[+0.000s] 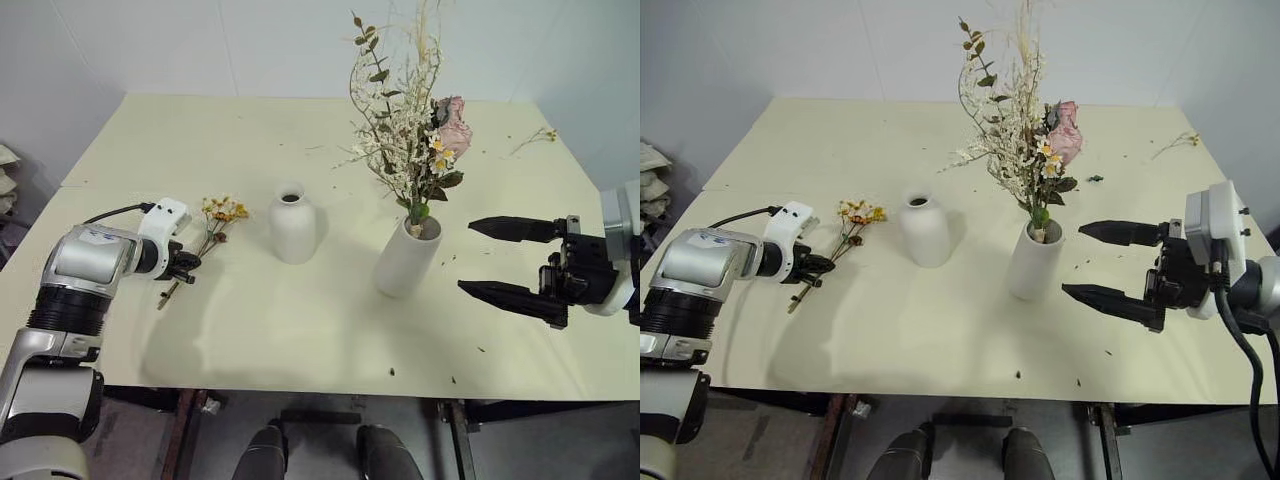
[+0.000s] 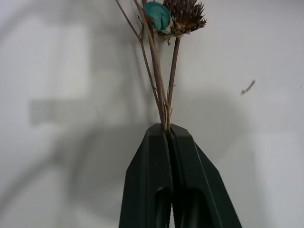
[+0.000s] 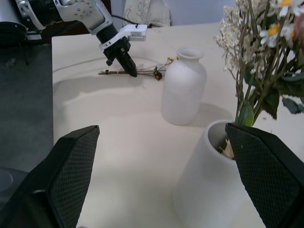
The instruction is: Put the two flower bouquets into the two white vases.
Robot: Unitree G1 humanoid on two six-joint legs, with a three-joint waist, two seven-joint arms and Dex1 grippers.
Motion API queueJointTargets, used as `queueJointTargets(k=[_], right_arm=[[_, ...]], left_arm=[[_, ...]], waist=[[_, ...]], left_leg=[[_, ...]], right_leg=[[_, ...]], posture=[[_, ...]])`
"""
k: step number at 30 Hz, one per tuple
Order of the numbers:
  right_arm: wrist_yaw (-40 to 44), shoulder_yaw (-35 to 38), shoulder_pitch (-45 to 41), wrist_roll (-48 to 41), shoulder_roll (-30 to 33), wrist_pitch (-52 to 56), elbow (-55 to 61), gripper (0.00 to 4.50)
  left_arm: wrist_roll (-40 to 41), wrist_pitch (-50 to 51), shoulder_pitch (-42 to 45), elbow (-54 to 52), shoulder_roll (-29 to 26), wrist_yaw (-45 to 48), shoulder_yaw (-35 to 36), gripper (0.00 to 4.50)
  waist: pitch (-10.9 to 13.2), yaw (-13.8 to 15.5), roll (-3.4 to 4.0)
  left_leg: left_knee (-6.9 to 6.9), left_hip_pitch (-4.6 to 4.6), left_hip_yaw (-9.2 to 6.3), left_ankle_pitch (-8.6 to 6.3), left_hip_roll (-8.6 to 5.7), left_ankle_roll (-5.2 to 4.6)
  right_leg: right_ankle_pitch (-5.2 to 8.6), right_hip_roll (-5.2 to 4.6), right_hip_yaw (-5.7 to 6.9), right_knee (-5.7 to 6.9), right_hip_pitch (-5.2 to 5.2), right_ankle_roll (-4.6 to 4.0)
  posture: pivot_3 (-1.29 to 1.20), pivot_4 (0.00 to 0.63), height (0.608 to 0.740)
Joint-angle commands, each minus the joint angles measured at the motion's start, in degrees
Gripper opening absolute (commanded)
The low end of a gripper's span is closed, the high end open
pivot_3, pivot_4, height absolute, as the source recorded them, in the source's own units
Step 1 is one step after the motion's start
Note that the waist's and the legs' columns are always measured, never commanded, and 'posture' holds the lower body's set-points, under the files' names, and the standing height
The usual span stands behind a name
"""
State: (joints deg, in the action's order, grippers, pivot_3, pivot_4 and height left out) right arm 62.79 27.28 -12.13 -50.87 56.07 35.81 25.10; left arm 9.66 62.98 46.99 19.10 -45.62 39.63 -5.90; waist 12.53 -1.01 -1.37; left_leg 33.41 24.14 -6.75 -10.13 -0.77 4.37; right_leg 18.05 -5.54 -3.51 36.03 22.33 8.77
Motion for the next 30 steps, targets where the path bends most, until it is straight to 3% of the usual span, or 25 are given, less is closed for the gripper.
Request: queueJointTargets(k=[1, 4, 9, 16, 20, 30], right_arm=[[-0.34, -0.33, -1.19, 1.11, -0.35, -2.29, -0.99, 4.50], [-0.34, -1.35, -2.50, 3.06, -0.51, -3.84, -3.36, 4.50], [-0.90, -2.19, -3.66, 4.81, -1.20, -5.22, -5.67, 4.50], [-3.10, -4.77, -5.62, 6.68, -3.87, -6.41, -6.79, 4.50], [-3.80, -5.08, -5.41, 6.91, -4.49, -6.58, -6.29, 4.50], [-7.02, -4.26, -3.63, 6.60, -5.51, -6.55, -3.74, 4.50]], left_arm=[[2.15, -5.95, 1.72, 0.46, 2.99, -2.40, 6.88, 0.04], [8.08, -16.87, 2.72, -0.82, 8.08, -3.47, 17.55, 0.04], [18.33, -27.05, 1.73, -9.93, 13.34, 2.37, 25.73, 0.04], [21.33, -39.30, 3.03, -13.40, 17.85, 4.26, 25.92, 0.04], [23.42, -39.99, 4.93, -13.41, 20.05, 5.13, 24.74, 0.04], [24.95, -51.06, 10.20, -0.25, 31.25, 7.95, 23.29, 0.04]], waist=[[0.01, 0.32, -0.02], [0.05, 0.58, -0.10], [0.04, 0.74, -0.11], [0.04, 0.79, -0.10], [0.04, 0.80, -0.11], [0.04, 0.78, -0.11]], left_leg=[[0.04, 0.03, 0.00, 0.01, 0.00, -0.01], [0.16, 0.09, 0.00, 0.01, 0.01, 0.00], [0.13, 0.13, 0.02, 0.01, 0.03, 0.02], [0.19, 0.10, 0.04, 0.00, 0.02, 0.02], [0.38, 0.11, 0.04, 0.00, 0.00, 0.02], [0.47, 0.04, 0.03, 0.00, -0.03, -0.01]], right_leg=[[-0.03, 0.00, 0.00, 0.00, 0.01, 0.00], [-0.12, 0.00, 0.00, -0.07, 0.00, 0.01], [-0.17, 0.01, -0.01, -0.08, 0.04, 0.03], [-0.18, 0.03, -0.02, -0.03, 0.02, 0.06], [-0.26, 0.03, -0.02, -0.09, -0.11, 0.13], [-0.30, 0.03, -0.02, -0.23, -0.29, 0.19]], posture=[[0.00, 0.150, 0.740], [0.00, 0.150, 0.740], [0.00, 0.150, 0.740], [0.00, 0.150, 0.740], [0.00, 0.150, 0.740], [0.00, 0.150, 0.740]])
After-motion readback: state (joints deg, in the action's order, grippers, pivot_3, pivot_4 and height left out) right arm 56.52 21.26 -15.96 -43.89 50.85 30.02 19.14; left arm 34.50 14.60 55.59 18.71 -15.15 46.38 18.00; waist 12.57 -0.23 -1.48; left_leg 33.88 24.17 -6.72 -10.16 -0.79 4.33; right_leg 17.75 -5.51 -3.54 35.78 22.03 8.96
